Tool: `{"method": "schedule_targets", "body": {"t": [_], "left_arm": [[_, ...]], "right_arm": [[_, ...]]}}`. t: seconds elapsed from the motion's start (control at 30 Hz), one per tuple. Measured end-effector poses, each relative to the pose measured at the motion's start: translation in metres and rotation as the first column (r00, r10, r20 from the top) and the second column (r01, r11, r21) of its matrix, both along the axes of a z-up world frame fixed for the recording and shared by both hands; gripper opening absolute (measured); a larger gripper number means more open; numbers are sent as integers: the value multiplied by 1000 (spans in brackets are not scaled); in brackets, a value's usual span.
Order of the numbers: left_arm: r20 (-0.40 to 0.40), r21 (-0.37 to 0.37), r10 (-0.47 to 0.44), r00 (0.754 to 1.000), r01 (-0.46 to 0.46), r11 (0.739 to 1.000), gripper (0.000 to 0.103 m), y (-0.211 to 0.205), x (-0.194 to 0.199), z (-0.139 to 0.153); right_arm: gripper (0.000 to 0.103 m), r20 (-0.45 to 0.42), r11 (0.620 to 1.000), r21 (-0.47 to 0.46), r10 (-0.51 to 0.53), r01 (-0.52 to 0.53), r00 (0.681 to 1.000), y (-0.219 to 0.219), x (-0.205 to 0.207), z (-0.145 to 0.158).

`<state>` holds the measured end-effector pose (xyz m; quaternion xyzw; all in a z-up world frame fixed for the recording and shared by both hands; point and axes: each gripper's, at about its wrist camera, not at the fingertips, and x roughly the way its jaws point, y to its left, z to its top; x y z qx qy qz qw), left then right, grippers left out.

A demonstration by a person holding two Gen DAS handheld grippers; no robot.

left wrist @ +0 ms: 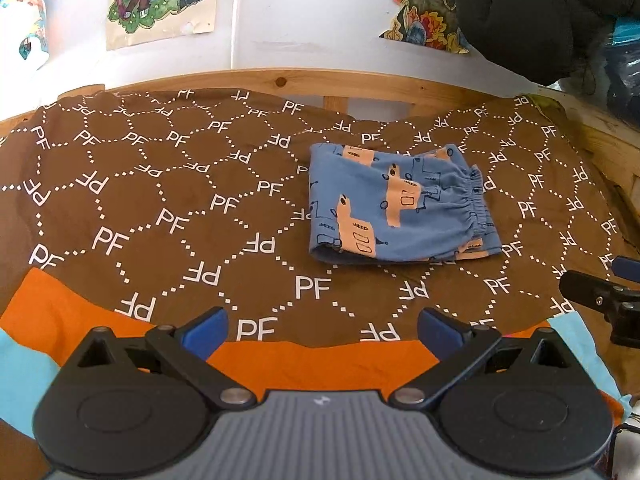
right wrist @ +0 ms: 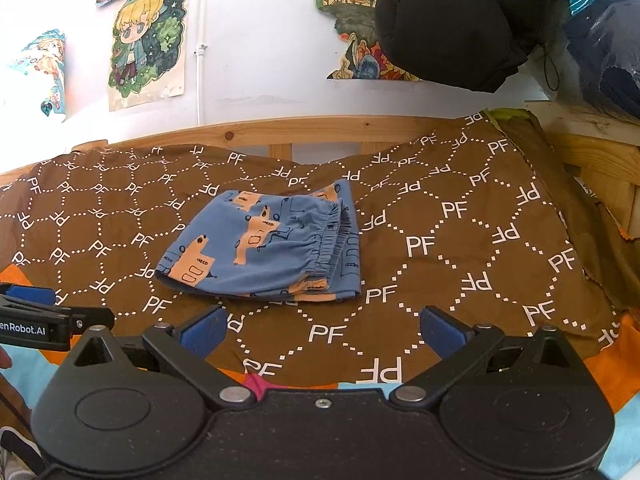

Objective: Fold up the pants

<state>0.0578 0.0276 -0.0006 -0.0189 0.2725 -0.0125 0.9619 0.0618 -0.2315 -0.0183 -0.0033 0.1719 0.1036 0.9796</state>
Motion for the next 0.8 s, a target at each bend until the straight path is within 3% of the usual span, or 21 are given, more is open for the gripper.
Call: {"method": "schedule_targets", "body": {"t": [0.8], "left_arm": [[0, -4, 11, 1000, -11, 1000, 103, 3, -1, 1]], "right_arm": [[102, -7, 1000, -2, 4, -4, 1000, 1, 1, -2]]}}
